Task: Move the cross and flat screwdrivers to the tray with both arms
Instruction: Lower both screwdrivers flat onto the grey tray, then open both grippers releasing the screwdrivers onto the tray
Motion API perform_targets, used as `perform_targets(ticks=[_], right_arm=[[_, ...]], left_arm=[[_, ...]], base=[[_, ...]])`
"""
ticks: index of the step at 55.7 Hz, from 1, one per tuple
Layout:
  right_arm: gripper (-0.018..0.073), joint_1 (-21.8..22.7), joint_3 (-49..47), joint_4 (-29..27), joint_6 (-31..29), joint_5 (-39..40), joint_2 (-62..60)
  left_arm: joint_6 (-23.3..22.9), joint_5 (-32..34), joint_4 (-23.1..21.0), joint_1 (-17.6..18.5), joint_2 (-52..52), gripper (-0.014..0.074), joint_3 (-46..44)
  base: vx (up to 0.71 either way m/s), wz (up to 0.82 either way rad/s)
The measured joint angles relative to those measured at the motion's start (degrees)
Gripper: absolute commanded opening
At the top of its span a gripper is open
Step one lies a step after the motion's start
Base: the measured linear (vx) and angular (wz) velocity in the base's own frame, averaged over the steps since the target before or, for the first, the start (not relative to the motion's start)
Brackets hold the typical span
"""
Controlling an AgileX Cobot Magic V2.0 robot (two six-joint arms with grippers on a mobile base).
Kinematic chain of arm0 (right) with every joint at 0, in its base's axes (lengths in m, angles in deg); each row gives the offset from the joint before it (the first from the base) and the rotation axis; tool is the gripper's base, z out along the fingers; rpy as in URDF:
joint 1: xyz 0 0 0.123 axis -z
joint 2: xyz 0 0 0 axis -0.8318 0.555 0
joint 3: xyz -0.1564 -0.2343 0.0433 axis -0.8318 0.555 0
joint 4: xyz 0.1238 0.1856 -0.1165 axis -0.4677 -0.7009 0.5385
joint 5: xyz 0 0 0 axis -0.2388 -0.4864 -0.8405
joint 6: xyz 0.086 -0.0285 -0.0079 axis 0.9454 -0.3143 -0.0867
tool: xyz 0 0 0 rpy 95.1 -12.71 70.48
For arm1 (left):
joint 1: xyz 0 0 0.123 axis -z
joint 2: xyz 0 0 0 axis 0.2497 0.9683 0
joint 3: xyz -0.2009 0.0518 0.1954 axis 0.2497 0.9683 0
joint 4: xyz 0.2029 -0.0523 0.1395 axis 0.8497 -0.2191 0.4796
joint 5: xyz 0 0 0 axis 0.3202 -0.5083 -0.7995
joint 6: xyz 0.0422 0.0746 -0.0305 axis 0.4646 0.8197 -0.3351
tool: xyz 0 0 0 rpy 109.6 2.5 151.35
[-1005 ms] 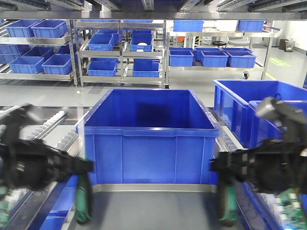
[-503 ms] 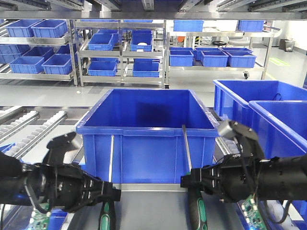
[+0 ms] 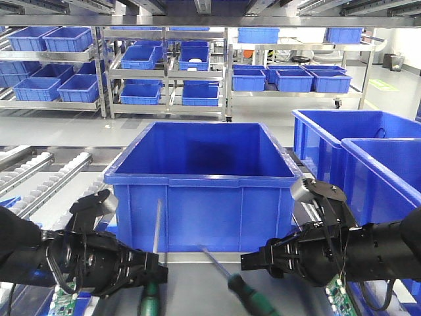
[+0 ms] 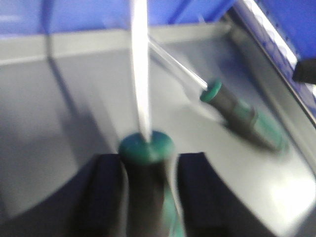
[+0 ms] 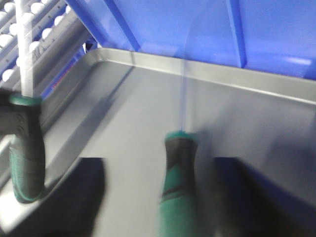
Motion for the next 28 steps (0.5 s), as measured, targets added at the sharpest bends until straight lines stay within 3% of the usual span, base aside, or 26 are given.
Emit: perform_targets(ticks=[7,18,28], right_arm=[[0.0578,0.0,0.0,-1.1,0.0,-1.9,0.0],[0.0578,0.0,0.0,-1.7,0.0,-5.0,-0.9],[0.0572,0.0,0.0,-1.0,-0.2,-2.5,-9.2]], left_arm=[[0.0,-1.6,0.0,0.0,0.0,0.0566,0.0],[0.2,-2.9,0.2,0.0,-0.1,0.0569,0.0],[2.5,-2.6,0.7,0.0,-4.1,0.0569,0.0]], base=[[0.0,0.0],[0.0,0.0],[0.0,0.0]])
